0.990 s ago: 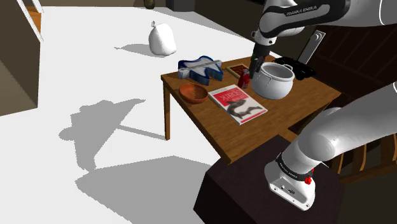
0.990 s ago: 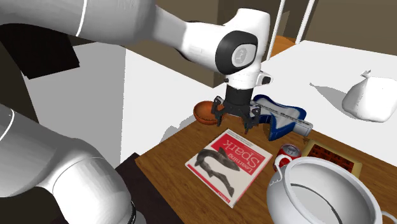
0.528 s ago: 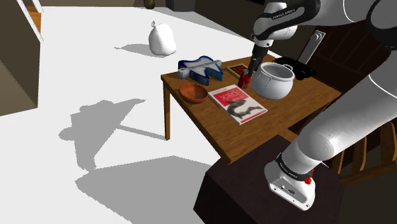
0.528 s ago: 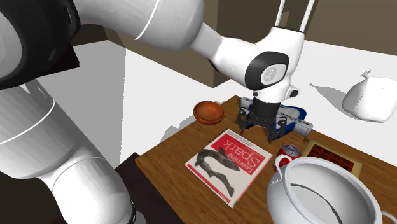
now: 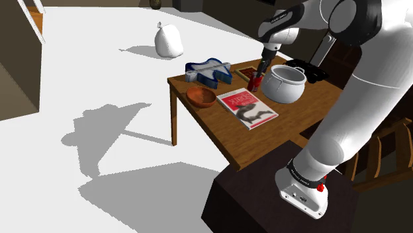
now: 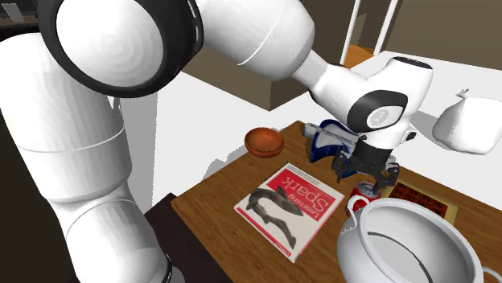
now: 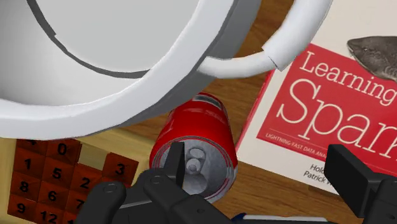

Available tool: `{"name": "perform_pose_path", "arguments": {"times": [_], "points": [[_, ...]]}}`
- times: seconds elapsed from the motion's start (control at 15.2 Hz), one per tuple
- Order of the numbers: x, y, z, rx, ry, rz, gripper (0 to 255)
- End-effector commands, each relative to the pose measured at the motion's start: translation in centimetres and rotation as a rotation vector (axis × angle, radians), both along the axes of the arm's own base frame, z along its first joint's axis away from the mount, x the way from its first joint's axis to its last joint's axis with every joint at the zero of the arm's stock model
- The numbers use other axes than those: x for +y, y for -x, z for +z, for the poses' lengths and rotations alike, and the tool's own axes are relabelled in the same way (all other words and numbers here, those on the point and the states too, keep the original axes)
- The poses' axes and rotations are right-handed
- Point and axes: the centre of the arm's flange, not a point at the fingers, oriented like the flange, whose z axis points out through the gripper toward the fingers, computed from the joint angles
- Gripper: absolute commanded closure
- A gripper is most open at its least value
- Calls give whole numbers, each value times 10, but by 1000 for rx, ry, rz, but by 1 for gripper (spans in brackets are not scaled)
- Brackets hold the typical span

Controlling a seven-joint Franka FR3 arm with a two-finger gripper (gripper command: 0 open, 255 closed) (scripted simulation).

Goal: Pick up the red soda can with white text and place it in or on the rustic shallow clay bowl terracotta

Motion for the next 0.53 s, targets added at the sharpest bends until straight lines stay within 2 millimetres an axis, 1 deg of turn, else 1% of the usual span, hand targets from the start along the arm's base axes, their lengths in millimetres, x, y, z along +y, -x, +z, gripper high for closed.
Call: {"name": "perform_pose_path", "arguments": {"times": [0.0,0.07,0.13,0.46], "points": [[-23,-10,-10,-9,-2,0,0],[-34,-15,-14,-12,-2,0,0],[-38,-17,-16,-14,-3,0,0],[-38,-17,-43,-14,-3,0,0]]}}
